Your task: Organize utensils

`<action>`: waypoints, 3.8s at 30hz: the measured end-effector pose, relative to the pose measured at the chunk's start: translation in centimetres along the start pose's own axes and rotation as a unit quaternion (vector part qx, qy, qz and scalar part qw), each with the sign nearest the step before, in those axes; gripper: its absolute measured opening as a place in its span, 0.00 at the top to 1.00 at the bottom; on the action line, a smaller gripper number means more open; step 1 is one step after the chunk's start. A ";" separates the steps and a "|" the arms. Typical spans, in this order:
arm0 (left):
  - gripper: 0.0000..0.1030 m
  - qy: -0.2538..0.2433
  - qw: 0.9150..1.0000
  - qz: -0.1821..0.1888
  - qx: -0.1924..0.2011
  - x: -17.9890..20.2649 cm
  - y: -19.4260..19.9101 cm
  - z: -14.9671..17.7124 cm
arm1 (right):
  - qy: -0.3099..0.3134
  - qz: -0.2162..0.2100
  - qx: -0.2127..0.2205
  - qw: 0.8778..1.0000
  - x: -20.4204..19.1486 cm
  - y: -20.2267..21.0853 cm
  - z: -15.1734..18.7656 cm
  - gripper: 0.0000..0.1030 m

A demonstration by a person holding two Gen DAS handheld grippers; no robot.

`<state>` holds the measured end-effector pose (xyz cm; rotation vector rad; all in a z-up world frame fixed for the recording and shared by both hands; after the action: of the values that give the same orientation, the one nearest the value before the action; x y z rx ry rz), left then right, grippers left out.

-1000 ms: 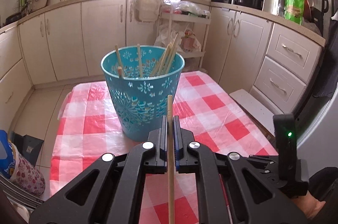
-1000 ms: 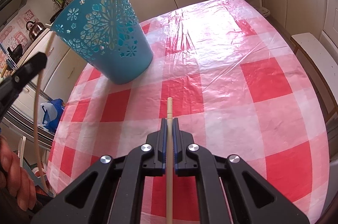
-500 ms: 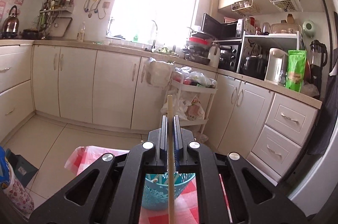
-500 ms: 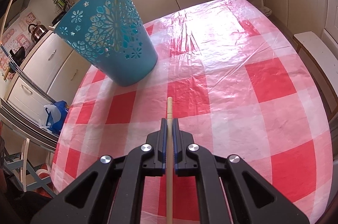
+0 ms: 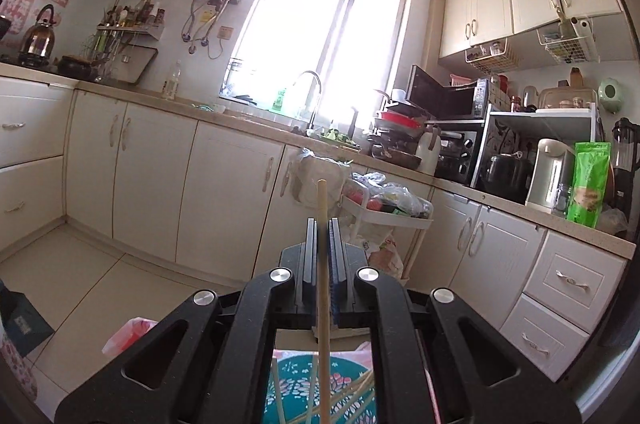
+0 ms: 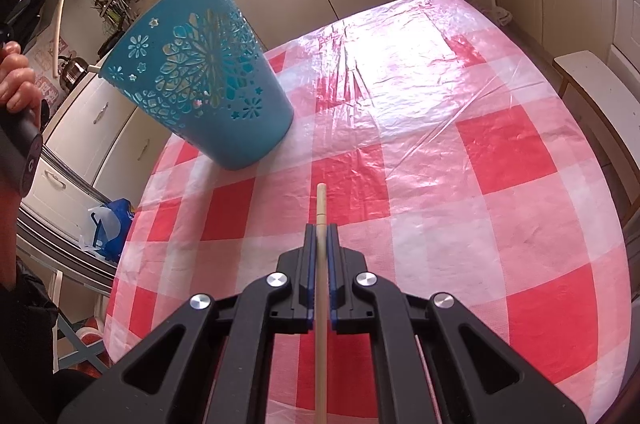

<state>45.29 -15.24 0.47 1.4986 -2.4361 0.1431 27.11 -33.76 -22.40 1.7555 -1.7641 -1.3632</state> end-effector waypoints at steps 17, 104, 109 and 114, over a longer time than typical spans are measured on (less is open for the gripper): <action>0.95 -0.010 1.000 -0.022 -0.003 0.8 -4.5 2.8 | -0.008 -0.007 -0.005 1.000 0.0 -0.4 -0.4 0.94; 0.14 0.031 0.964 -0.181 -0.194 -7.1 6.2 6.5 | 0.113 -0.008 0.258 0.959 -11.7 8.6 -13.7 0.44; 0.07 -0.002 0.953 -0.203 -0.225 -5.4 7.5 7.5 | 0.089 0.034 0.192 0.977 -9.0 8.9 -8.8 0.37; 0.07 -0.022 0.952 -0.194 -0.237 -2.5 11.3 7.4 | 0.075 0.045 0.158 0.984 -8.8 10.7 -5.1 0.32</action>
<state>34.96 -9.58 -6.60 1.7059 -1.9546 -0.5200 26.33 -30.02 -8.15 1.8516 -2.0339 -0.9271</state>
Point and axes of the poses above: each gripper's, at about its wrist camera, not at the fingertips, and y roughly against the way its jaws point, x to its right, z to its underside, the point moved 3 cm from there along -y, roughly the way its jaws point, and after that the axes turned 3 degrees about z, right-handed, at the moved point
